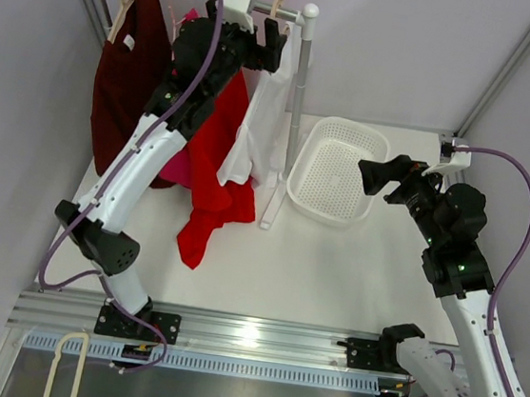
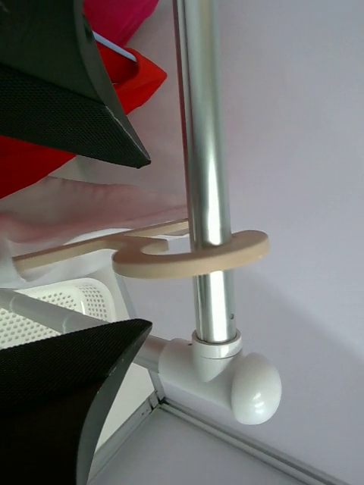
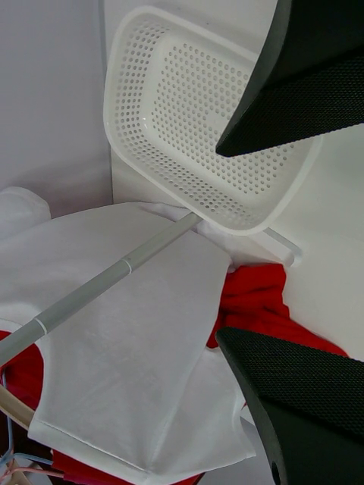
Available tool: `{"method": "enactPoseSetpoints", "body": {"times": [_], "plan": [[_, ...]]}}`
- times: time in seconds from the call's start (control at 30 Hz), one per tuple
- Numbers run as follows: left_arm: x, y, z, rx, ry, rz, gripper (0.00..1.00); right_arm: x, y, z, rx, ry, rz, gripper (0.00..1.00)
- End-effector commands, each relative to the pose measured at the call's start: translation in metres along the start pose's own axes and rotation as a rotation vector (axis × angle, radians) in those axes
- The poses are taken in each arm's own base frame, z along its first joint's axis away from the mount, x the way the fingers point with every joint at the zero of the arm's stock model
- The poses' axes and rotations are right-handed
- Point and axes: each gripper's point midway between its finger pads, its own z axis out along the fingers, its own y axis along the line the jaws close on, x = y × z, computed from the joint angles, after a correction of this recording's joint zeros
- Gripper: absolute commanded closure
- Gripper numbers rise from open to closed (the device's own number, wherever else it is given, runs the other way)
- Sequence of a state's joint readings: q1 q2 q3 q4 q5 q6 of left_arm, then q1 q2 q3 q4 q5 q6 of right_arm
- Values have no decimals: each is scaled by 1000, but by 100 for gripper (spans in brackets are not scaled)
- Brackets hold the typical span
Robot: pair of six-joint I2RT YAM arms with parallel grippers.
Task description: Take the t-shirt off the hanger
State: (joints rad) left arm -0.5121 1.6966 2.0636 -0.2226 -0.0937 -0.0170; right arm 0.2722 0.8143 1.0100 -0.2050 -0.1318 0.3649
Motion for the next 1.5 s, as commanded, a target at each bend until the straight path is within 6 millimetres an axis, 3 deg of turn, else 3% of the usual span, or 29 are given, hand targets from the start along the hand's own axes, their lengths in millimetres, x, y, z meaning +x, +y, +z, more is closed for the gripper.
{"method": "enactPoseSetpoints", "body": {"times": [0.0,0.13,0.17,0.23,0.27,0.33,0.43,0.47,0.53,0.73,0.93,1.1,1.23,1.47], "plan": [[-28,-2,14,-49,-113,68,15,-15,9,-5,-25,-39,-17,1],[-24,2,25,-129,-154,85,22,-16,8,-8,-21,-42,-20,1],[-29,2,27,-130,-165,83,28,-16,8,-8,-19,-42,-23,1],[-17,3,35,-145,-140,84,35,-17,8,-8,-17,-41,-24,1],[-23,5,35,-152,-151,82,40,-16,8,-8,-16,-40,-25,1],[-18,5,38,-159,-145,82,44,-16,8,-9,-18,-39,-27,0],[-17,6,40,-162,-149,86,69,-17,8,-9,-19,-38,-27,0],[-19,5,40,-160,-152,85,89,-16,9,-9,-22,-37,-26,0],[-19,5,40,-159,-153,87,99,-16,8,-9,-21,-36,-24,1],[-36,-3,30,-106,-180,85,99,-13,9,-6,-28,-28,-16,1],[-83,-8,7,-64,-264,80,99,-8,9,-5,-35,-16,-9,0],[-100,-4,-12,-65,-277,81,99,-4,9,-4,-40,-9,-2,1],[-94,-1,-21,-78,-252,75,99,-1,7,-2,-35,0,4,0],[-52,11,-39,-149,-122,-55,99,7,13,2,-73,42,2,0]]}}
